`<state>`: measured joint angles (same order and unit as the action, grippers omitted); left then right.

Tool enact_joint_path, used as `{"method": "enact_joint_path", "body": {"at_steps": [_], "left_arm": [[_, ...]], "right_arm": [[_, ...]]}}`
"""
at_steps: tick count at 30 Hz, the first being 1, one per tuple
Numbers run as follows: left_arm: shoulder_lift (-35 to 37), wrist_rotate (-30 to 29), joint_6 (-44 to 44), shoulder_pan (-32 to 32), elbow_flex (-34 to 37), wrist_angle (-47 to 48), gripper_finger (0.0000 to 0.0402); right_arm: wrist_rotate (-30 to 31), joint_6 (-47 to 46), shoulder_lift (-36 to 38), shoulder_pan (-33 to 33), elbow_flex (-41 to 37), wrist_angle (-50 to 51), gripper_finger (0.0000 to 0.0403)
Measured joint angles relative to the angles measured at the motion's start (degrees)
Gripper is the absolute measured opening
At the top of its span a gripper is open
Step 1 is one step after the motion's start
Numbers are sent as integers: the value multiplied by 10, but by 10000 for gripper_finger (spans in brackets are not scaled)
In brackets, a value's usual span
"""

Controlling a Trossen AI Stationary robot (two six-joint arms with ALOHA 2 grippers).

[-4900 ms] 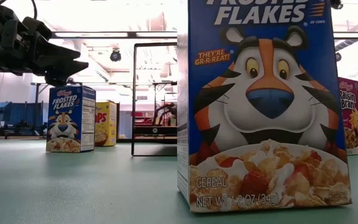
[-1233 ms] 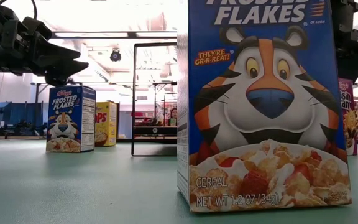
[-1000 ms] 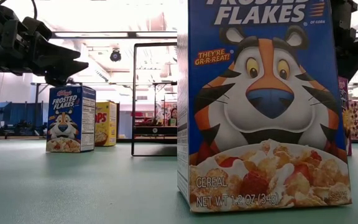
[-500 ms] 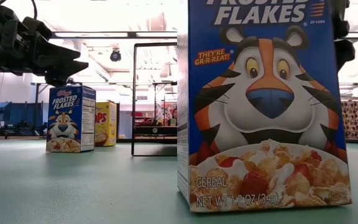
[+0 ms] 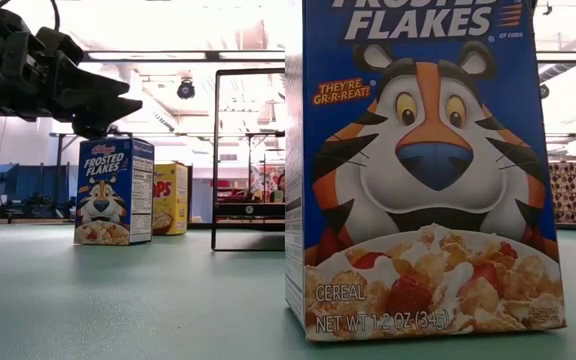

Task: Stack cereal on shelf
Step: Put the right pink cereal box on the shelf

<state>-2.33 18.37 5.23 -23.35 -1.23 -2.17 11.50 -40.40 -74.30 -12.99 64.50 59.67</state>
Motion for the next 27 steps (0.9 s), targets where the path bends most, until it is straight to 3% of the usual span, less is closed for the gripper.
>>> {"method": "enact_joint_path", "body": {"at_steps": [8,23,27], "left_arm": [[0,0,0,0,0,0,204],[0,0,0,0,0,0,204],[0,0,0,0,0,0,204]], "right_arm": [[25,114,0,43,29,1,306],[14,376,-1,246,93,-41,306],[-20,452,-19,291,93,-58,306]]}}
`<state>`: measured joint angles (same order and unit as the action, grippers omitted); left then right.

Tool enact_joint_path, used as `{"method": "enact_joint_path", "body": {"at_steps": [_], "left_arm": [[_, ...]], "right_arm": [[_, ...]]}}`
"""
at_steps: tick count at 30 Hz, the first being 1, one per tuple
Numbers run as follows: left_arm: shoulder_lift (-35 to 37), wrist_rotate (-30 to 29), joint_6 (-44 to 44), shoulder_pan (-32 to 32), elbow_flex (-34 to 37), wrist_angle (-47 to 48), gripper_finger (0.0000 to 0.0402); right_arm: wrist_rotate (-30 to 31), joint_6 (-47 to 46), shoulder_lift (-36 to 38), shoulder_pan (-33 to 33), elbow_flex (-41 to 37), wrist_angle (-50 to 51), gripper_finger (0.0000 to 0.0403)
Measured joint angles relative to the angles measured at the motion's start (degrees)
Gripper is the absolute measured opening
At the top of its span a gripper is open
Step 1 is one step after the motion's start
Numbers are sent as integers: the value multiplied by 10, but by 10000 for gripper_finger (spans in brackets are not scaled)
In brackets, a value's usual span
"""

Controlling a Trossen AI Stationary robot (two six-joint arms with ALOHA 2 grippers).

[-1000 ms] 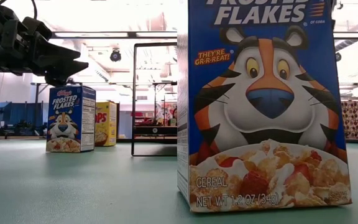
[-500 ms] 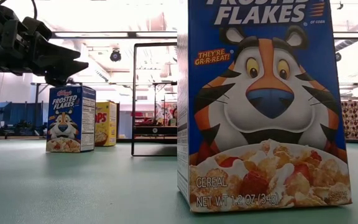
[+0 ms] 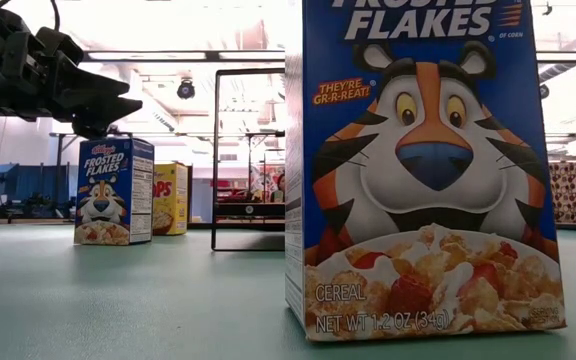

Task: Stack cereal on shelf
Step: Put the right pink cereal box on the shelf

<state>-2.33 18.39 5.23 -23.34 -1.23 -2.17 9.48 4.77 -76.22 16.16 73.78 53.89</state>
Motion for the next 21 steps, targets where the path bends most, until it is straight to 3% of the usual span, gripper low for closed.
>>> {"method": "enact_joint_path", "body": {"at_steps": [9,21], "left_arm": [[0,0,0,0,0,0,204],[0,0,0,0,0,0,204]], "right_arm": [[-15,114,-69,34,13,-23,306],[-21,169,-153,78,103,-18,306]]}}
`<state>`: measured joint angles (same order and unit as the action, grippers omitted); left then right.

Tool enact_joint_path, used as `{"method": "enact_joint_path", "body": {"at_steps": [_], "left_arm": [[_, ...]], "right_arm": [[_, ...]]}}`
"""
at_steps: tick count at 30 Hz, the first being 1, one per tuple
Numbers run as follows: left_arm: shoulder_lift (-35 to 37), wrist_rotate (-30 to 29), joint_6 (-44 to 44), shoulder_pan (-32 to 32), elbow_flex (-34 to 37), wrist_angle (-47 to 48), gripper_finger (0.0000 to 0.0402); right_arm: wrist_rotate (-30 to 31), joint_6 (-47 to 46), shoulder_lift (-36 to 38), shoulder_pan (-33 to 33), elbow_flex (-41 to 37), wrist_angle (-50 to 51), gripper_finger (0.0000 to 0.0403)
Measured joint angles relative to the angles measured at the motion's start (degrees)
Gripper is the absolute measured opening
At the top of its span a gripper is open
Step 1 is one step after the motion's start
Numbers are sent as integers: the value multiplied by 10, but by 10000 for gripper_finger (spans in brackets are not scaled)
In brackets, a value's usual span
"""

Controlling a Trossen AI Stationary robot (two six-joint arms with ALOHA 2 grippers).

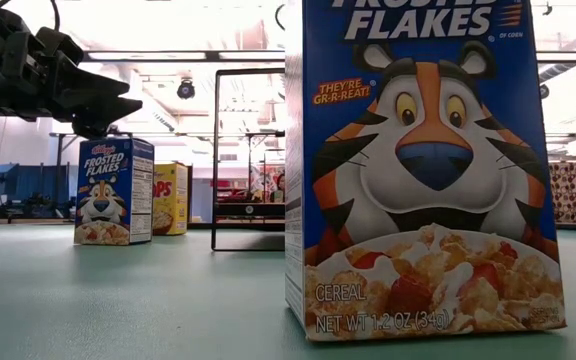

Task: Stack cereal on shelf
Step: Put the right pink cereal box on the shelf

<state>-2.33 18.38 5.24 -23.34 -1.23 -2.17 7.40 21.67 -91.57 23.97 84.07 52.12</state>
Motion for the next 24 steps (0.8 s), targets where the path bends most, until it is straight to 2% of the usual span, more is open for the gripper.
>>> {"method": "enact_joint_path", "body": {"at_steps": [13,24], "left_arm": [[0,0,0,0,0,0,204],[0,0,0,0,0,0,204]], "right_arm": [[-34,45,-59,39,58,-1,306],[-33,66,-64,42,65,22,306]]}}
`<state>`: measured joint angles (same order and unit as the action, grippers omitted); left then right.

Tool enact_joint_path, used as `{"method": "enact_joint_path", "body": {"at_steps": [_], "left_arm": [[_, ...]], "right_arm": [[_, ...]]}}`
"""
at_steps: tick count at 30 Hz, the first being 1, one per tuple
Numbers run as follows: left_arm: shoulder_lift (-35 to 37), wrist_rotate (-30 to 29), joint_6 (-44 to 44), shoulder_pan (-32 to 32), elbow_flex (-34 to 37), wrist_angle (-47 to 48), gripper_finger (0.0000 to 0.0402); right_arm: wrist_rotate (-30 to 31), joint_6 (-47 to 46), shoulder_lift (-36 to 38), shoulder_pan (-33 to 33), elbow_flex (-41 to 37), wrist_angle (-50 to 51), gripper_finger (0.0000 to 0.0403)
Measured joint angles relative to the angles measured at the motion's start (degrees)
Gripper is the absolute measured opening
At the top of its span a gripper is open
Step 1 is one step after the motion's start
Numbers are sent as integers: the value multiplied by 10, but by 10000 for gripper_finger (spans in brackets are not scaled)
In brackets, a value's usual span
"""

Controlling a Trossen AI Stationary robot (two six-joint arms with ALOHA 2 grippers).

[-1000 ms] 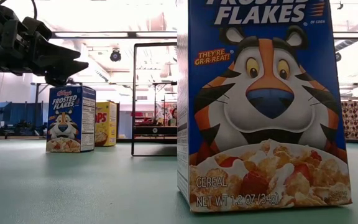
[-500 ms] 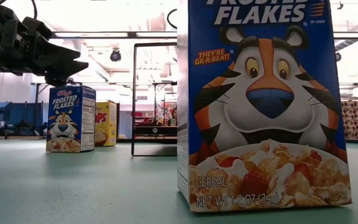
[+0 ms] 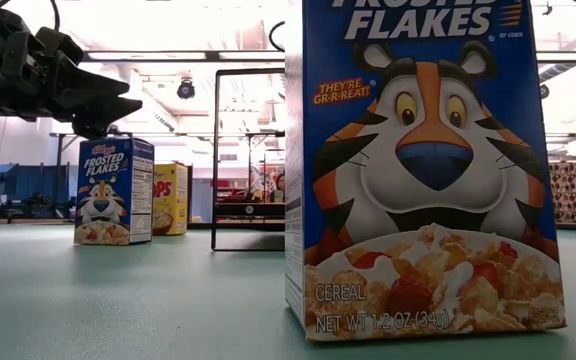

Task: Stack cereal on shelf
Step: Put the right pink cereal box on the shelf

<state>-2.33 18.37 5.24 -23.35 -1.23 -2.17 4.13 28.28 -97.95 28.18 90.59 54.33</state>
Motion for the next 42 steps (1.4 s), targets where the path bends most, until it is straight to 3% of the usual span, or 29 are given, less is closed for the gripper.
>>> {"method": "enact_joint_path", "body": {"at_steps": [18,42], "left_arm": [[0,0,0,0,0,0,204],[0,0,0,0,0,0,204]], "right_arm": [[3,24,1,0,44,59,306],[19,21,-17,5,43,67,308]]}}
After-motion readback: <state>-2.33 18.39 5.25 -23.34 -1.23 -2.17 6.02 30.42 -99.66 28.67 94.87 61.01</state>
